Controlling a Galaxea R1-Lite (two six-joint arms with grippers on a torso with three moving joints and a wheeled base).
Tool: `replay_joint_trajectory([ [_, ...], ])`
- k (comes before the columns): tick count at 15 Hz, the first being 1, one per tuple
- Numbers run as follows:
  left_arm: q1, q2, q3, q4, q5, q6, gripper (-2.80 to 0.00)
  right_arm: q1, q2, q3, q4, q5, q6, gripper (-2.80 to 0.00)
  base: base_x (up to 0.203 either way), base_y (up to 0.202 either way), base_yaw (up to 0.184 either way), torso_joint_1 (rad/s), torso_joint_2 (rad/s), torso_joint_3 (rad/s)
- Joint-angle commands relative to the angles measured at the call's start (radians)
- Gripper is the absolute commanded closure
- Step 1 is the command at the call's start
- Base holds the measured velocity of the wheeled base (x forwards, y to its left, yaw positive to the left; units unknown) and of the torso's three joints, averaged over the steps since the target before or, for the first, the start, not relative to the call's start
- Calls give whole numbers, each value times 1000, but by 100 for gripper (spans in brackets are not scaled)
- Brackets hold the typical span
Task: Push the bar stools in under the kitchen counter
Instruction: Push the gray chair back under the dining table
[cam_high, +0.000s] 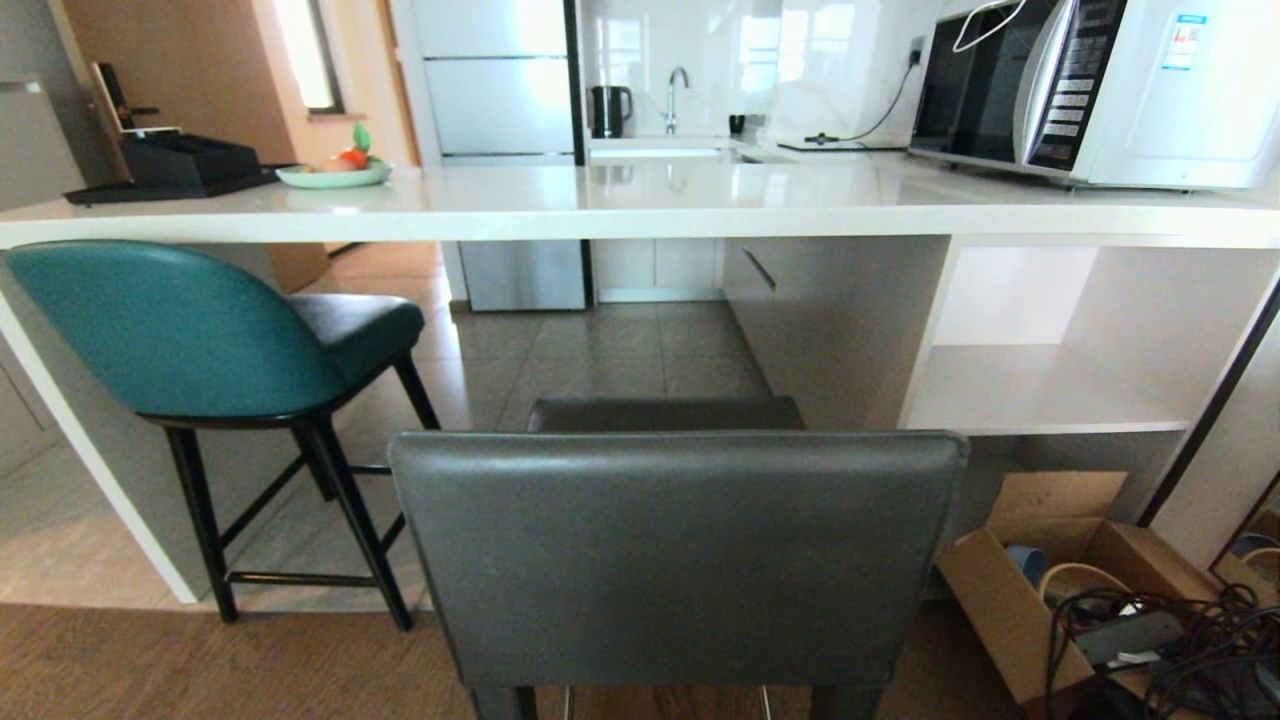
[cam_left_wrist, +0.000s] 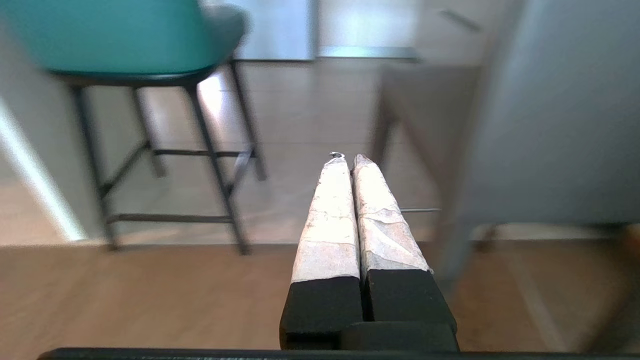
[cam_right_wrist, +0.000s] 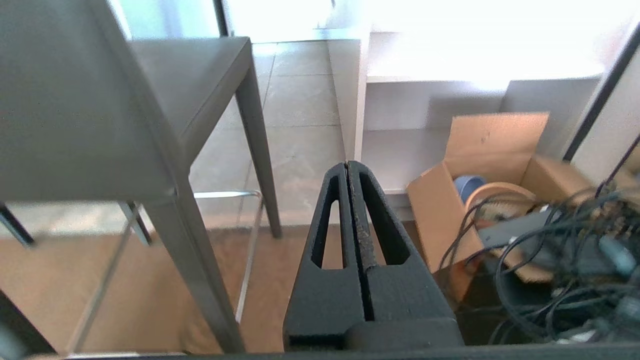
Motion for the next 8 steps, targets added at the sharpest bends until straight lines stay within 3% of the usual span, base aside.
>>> replay_joint_trajectory([
  [1,-1,216,-99,-15,-81,-17,0,2,93,-72,1,36,27,0,0,0,0,0,0,0],
  [4,-1,467,-137,-151,-187,-27,0,26,309,-227,0,84,115,0,0,0,0,0,0,0],
  [8,-60,774,-166,-373,-220,-21,0,39,601,-322,-107,122,143,0,0,0,0,0,0,0],
])
